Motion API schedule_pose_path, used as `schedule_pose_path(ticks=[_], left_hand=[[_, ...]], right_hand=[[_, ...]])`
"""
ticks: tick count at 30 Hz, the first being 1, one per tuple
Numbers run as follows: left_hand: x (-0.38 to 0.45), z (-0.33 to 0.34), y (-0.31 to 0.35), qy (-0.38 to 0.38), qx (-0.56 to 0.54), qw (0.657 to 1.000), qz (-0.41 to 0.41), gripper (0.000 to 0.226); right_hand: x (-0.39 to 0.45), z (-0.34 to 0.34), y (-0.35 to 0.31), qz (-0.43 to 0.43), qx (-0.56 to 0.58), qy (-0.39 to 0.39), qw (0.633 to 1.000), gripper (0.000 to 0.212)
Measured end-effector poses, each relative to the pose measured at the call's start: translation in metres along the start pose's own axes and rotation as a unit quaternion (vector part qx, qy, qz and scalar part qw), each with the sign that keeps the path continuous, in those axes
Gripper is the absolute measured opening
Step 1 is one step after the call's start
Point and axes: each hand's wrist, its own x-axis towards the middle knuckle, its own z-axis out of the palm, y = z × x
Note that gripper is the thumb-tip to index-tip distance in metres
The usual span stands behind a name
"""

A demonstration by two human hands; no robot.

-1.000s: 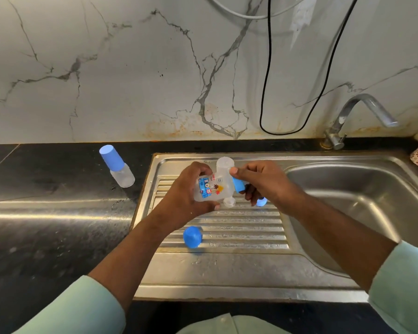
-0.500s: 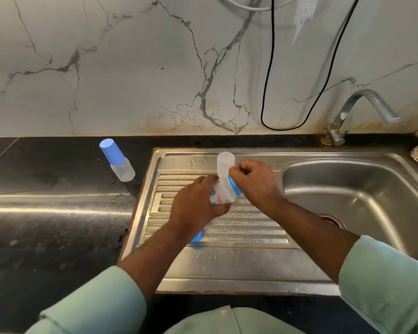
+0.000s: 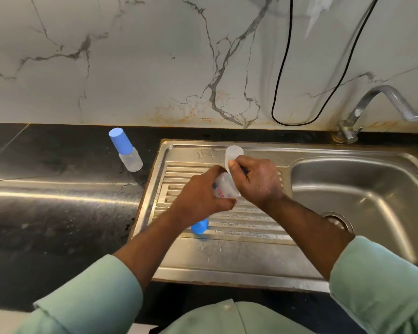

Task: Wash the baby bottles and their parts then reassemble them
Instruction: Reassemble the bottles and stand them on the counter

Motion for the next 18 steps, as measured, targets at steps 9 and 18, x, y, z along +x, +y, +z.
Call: schedule_pose_path(ticks=[9,18], left_hand=[[-0.021,0.004,-0.037,0.076,0.045,0.996,-0.026,0.064],[-0.020,-0.033,-0.104,0.133,0.072,0.987,-0.060,0.073]], right_hand=[[0.009,0.013,-0.013,0.331,0.195,-0.097,0.918,0.055],[-0.051,0.085,0.015,0.024,-0.103,-0.432,0.896,0.058]])
